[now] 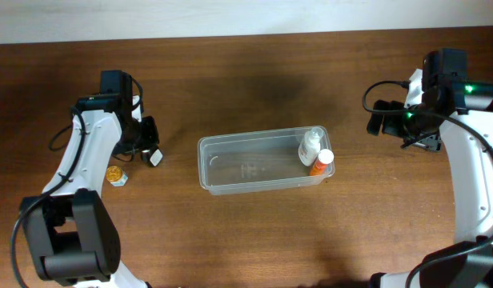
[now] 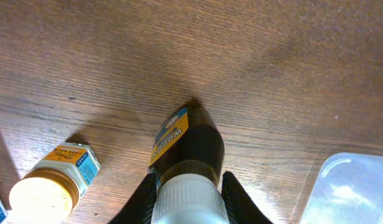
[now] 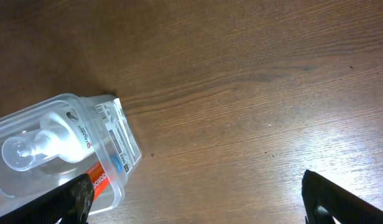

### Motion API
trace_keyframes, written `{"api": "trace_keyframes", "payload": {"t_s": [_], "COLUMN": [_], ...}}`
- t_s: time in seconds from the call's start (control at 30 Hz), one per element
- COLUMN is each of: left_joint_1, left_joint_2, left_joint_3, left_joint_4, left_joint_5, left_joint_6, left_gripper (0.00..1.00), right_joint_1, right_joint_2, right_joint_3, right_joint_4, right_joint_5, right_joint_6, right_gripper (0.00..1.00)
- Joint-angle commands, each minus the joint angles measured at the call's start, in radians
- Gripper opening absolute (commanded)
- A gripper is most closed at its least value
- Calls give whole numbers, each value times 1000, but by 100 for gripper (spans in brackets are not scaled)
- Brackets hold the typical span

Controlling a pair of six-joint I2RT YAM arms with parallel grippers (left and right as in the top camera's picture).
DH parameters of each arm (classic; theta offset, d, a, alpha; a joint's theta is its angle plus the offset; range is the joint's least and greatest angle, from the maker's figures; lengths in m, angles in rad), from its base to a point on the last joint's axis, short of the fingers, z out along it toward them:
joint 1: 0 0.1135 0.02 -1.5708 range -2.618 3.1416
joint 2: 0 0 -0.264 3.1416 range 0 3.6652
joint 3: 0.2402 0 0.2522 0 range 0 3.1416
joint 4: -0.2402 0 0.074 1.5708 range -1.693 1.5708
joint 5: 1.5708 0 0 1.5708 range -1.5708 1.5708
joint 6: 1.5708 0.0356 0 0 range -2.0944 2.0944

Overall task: Pack container
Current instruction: 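Grasp the white-capped dark bottle with the left gripper, then carry the dark bottle into the container and release it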

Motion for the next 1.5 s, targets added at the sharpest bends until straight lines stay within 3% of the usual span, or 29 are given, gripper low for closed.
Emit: {"api": "trace_keyframes", "payload": {"t_s": [0.0, 0.2, 0.37, 0.57, 0.77, 1.0, 1.1, 1.4, 1.47], "left_joint_1": [0, -63, -257, -507, -661, -735, -760, -772, -772], "left_joint_2": [2, -61, -143, -150, -96, 31, 102, 238, 246], "left_joint_3": [32, 164, 341, 356, 356, 356, 356, 356, 356], "left_joint_4": [-10, -98, -225, -197, -81, 2, 11, 55, 72], "left_joint_5": [1, 5, 5, 22, 22, 27, 48, 45, 45], "left_joint_6": [-3, -3, -3, -4, -4, -40, 9, 8, 8], "left_gripper": [14, 7, 5, 3, 2, 1, 0, 0, 5], "right_joint_1": [-3, -3, -3, -3, -2, -2, -2, -2, -2], "right_joint_2": [7, 7, 7, 7, 7, 7, 7, 7, 7], "right_joint_3": [-6, -6, -6, -6, -6, -6, -6, -6, -6], "right_joint_4": [3, 3, 4, 7, 6, 6, 6, 6, 6], "right_joint_5": [-5, -5, -5, -5, -6, -5, -6, -6, -5], "right_joint_6": [4, 4, 4, 4, 4, 4, 4, 4, 4], "right_gripper": [99, 99, 99, 99, 99, 99, 99, 99, 99]}}
